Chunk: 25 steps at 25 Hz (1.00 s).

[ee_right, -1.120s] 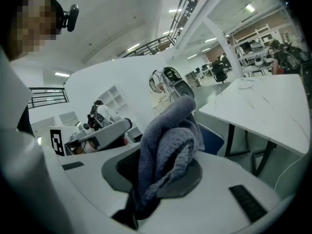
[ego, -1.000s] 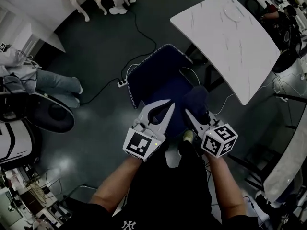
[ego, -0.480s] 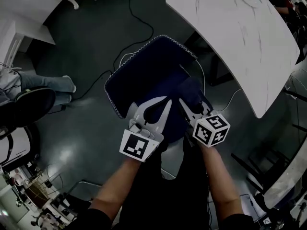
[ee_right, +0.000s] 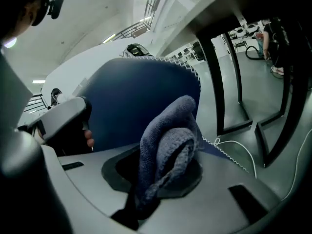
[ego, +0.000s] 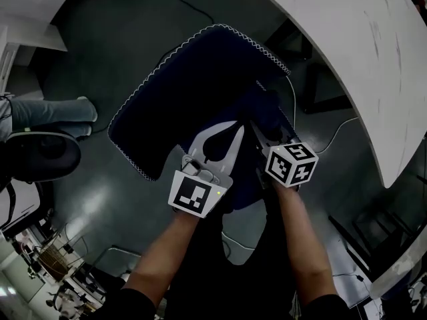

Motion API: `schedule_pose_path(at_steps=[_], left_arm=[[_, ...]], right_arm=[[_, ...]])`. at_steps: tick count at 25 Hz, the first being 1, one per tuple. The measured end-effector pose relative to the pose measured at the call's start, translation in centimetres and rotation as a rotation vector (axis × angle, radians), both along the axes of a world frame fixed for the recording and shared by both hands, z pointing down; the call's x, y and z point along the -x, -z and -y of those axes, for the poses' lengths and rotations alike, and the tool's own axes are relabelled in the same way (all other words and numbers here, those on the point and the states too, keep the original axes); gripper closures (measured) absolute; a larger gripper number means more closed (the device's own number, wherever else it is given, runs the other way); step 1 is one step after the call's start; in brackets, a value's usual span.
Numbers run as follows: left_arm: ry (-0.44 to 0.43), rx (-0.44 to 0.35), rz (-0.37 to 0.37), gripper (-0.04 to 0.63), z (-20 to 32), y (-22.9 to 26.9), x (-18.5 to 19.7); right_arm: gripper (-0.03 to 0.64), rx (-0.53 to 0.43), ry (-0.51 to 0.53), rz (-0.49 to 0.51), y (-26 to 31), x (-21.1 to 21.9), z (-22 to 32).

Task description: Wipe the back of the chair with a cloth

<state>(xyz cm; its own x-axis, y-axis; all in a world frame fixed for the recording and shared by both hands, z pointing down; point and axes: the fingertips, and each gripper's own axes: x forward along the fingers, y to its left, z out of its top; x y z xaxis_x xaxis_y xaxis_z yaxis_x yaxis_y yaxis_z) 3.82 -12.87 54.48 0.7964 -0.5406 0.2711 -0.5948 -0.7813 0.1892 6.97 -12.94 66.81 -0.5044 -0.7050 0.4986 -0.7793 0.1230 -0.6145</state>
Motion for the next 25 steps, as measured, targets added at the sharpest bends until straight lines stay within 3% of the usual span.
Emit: schedule_pose_path(at_steps=[14,25], left_arm=[[0.03,-0.009,0.004,0.588,3.0,-5.7,-1.0],[0.06,-0.001,-0.003,0.588,3.1,-3.7,0.8]], right_arm=[[0.534,0.084,0.025,0.019,-9.9,0.6,4.8],[0.534,0.006,0.096,0.026,-4.8,2.9,6.1]])
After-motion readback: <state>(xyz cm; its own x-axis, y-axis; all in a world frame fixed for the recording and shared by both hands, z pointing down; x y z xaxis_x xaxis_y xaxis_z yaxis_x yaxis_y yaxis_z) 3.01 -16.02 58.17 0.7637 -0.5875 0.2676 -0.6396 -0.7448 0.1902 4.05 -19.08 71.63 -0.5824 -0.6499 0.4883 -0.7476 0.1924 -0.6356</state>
